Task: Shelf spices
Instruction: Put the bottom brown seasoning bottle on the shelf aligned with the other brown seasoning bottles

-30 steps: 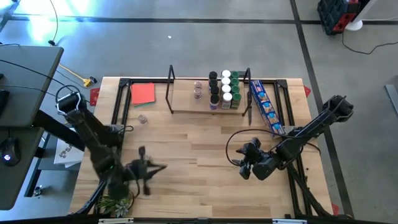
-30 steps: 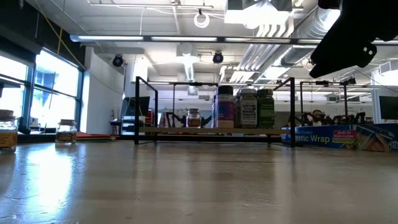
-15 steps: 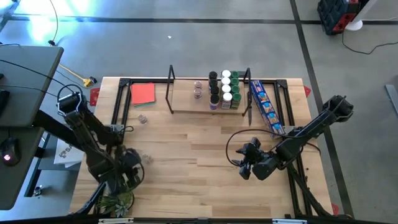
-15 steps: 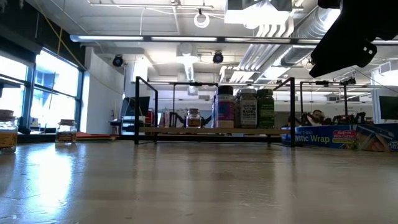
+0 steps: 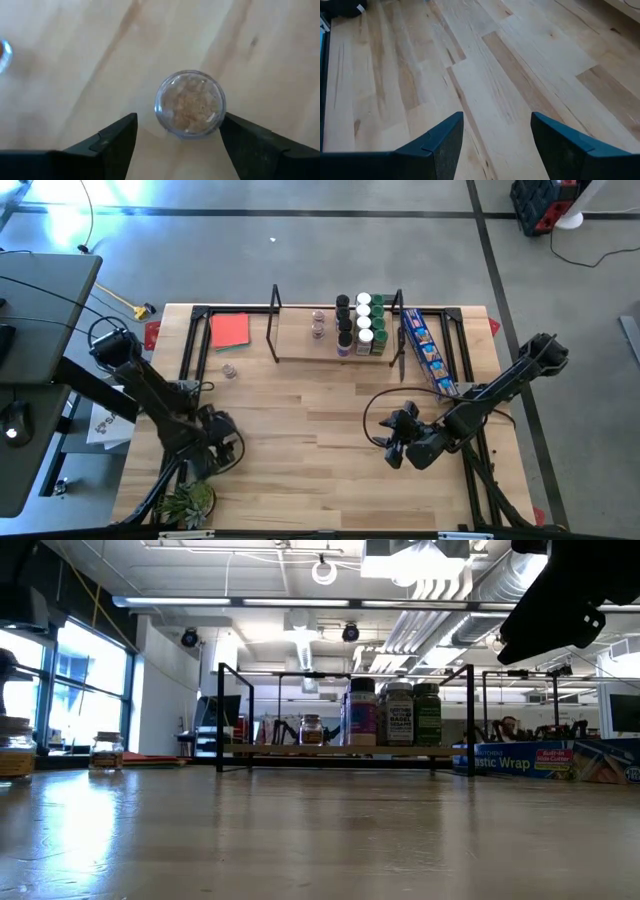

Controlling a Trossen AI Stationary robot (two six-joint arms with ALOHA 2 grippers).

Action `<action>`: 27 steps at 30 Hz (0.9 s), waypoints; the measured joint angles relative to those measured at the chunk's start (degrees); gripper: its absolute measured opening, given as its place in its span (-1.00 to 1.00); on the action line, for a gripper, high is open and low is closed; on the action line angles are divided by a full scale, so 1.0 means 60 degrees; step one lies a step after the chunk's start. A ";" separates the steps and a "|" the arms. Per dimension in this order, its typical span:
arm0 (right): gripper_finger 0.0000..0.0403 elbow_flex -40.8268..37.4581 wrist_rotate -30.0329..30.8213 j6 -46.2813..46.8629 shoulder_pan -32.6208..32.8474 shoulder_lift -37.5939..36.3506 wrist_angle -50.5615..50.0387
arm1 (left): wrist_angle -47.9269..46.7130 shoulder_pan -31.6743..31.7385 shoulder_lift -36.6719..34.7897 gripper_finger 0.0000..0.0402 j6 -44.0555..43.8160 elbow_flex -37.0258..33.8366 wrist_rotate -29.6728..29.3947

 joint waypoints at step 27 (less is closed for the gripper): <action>0.13 0.0000 -0.0002 -0.0211 -0.0369 -0.0004 0.0044 | 0.3710 0.6252 0.0586 -0.14 0.9446 0.3658 -0.0183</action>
